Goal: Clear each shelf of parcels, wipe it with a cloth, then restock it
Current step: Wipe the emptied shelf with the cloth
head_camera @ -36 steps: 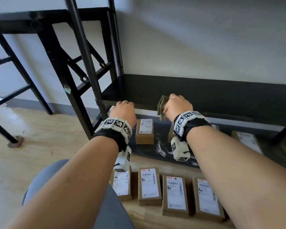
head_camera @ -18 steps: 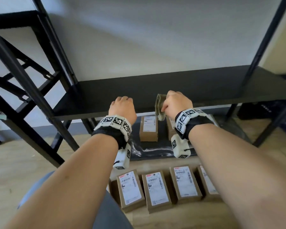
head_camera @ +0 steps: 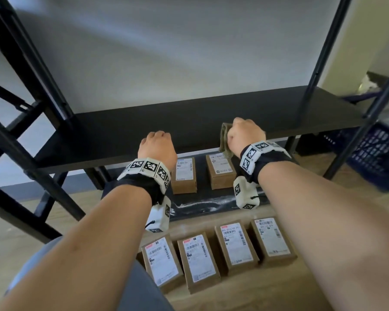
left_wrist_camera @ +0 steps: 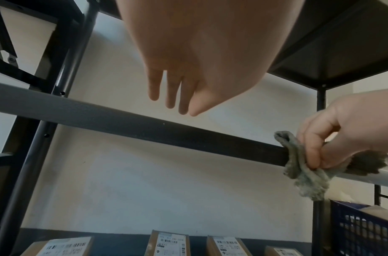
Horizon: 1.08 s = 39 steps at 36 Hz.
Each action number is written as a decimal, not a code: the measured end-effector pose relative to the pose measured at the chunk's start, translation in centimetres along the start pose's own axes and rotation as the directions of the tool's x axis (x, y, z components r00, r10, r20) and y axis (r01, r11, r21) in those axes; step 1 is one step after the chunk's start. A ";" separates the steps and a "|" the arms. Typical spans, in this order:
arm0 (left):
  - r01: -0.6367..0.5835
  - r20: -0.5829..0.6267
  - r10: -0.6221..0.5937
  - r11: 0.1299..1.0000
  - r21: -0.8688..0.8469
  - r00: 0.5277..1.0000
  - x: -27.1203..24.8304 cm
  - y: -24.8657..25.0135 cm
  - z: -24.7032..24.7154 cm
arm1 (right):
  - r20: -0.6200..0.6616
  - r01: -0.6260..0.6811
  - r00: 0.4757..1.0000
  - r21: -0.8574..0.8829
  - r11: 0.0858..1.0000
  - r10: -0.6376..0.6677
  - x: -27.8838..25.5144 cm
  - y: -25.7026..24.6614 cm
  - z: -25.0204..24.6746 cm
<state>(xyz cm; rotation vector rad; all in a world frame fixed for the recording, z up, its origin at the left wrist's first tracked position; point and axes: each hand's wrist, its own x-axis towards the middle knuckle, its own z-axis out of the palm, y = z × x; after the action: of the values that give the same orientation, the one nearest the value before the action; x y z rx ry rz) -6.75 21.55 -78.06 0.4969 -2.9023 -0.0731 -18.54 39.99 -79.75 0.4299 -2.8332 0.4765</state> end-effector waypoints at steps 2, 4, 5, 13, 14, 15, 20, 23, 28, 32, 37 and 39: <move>0.002 0.003 -0.002 1.000 0.006 1.000 -0.1 -0.1 0.0 | -0.011 0.060 0.998 0.008 0.998 -0.060 -0.4 -1.3 0.6; 0.002 0.001 -0.002 1.000 0.014 1.000 -0.1 0.0 0.0 | -0.001 0.094 0.996 0.033 0.995 -0.094 -0.8 -2.3 1.0; 0.002 0.001 -0.002 1.000 0.016 1.000 -0.1 0.2 0.0 | 0.000 0.107 0.994 0.045 0.993 -0.107 -0.8 -2.4 1.1; -0.026 0.015 0.026 0.999 0.018 1.000 0.3 3.1 0.6 | 0.028 0.269 0.962 0.038 0.962 -0.270 -1.1 -0.2 0.4; -0.035 0.013 0.035 0.999 0.018 0.999 0.4 3.7 0.8 | 0.003 0.284 0.959 0.052 0.957 -0.285 -1.3 0.2 0.3; -0.046 0.009 0.045 0.999 0.017 0.999 0.5 4.2 0.9 | -0.023 0.282 0.960 0.070 0.957 -0.281 -1.5 0.5 0.1; -0.096 -0.009 0.096 0.995 -0.009 0.995 1.3 7.1 1.1 | -0.099 0.236 0.969 0.096 0.967 -0.227 -1.4 3.7 -0.5; -0.118 -0.026 0.117 0.993 -0.013 0.993 1.8 8.7 1.2 | -0.112 0.209 0.974 0.095 0.973 -0.198 -1.0 6.0 -1.2; -0.146 -0.024 0.146 0.989 -0.025 0.989 2.6 10.7 1.4 | -0.086 0.179 0.981 0.039 0.983 -0.175 -0.3 8.2 -1.6; -0.169 -0.017 0.169 0.985 -0.036 0.985 2.9 11.8 1.5 | -0.109 0.113 0.987 -0.022 0.993 -0.115 0.2 10.5 -2.1; -0.186 0.003 0.186 0.982 -0.025 0.983 3.1 12.8 1.7 | -0.100 -0.016 0.995 -0.117 0.993 0.005 0.8 12.3 -3.1; -0.197 0.002 0.197 0.980 -0.020 0.980 3.2 13.2 1.7 | -0.068 -0.080 0.995 -0.151 0.985 0.070 0.9 12.6 -3.5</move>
<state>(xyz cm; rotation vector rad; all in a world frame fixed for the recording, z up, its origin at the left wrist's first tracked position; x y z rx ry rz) -14.31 32.99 -78.07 0.2043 -2.9344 -0.0730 -22.83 52.35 -79.80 0.2743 -2.8074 0.2776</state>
